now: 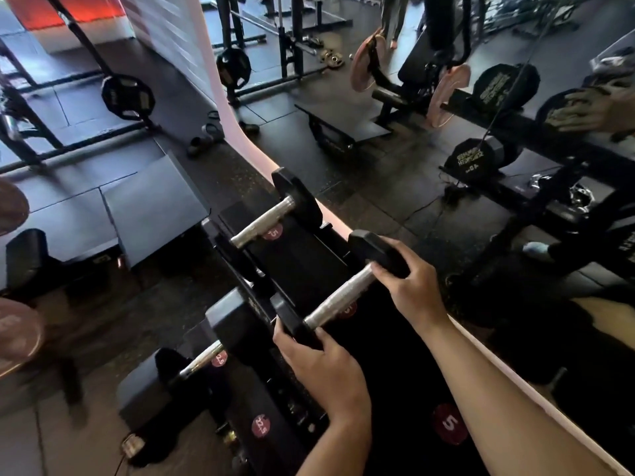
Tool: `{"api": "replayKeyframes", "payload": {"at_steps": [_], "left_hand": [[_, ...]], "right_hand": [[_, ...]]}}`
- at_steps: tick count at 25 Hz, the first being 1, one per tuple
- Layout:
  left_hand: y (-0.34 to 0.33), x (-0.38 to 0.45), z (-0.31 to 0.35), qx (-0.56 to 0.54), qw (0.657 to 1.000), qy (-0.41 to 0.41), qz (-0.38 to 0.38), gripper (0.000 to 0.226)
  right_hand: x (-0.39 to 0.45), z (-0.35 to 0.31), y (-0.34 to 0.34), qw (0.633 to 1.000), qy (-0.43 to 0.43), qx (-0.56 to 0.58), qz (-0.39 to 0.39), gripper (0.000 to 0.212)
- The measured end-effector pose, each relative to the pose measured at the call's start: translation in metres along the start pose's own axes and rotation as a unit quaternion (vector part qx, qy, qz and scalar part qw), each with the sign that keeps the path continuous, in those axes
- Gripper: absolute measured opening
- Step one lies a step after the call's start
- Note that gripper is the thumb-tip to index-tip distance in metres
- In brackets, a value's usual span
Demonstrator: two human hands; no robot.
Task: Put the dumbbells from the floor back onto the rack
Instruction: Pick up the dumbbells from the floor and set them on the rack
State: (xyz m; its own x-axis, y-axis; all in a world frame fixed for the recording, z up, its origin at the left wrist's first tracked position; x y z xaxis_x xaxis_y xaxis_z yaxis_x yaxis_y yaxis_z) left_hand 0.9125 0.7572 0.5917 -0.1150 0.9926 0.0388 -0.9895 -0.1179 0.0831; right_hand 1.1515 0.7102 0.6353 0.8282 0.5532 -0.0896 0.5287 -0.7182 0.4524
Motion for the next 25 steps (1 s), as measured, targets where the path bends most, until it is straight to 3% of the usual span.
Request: {"api": "replayKeyframes", "payload": {"at_steps": [10, 14, 17, 21, 25], "left_hand": [[0.001, -0.001, -0.005, 0.014, 1.000, 0.002, 0.004, 0.053], [0.000, -0.001, -0.004, -0.017, 0.995, 0.077, -0.053, 0.066], [0.010, 0.003, 0.013, -0.015, 0.993, 0.095, -0.072, 0.080], [0.006, -0.003, 0.075, 0.049, 0.987, -0.064, -0.138, 0.094], [-0.019, -0.062, 0.128, 0.076, 0.933, -0.194, -0.292, 0.102]], "right_hand": [[0.004, 0.012, -0.003, 0.999, -0.021, -0.023, -0.039, 0.038], [-0.002, 0.006, 0.002, 0.994, -0.058, -0.050, -0.078, 0.043], [-0.035, -0.007, 0.024, 0.996, -0.060, -0.011, -0.061, 0.055], [-0.094, -0.008, 0.088, 0.996, -0.070, 0.046, 0.002, 0.048], [-0.182, 0.000, 0.196, 0.984, -0.089, 0.098, 0.123, 0.045]]}}
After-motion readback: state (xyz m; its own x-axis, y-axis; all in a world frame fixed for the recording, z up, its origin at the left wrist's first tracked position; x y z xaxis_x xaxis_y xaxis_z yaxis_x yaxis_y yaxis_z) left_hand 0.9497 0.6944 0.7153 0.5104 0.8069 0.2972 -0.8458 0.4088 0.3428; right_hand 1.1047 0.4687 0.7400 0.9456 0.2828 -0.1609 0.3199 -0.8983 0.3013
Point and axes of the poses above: each hand's wrist, its own x-axis towards the middle knuckle, its own y-axis out of the back of the hand, z = x × y, the point moved 10 cm from there along x, towards the middle knuckle, and after that the axes turned 13 degrees about -y, right-handed, at the moved point
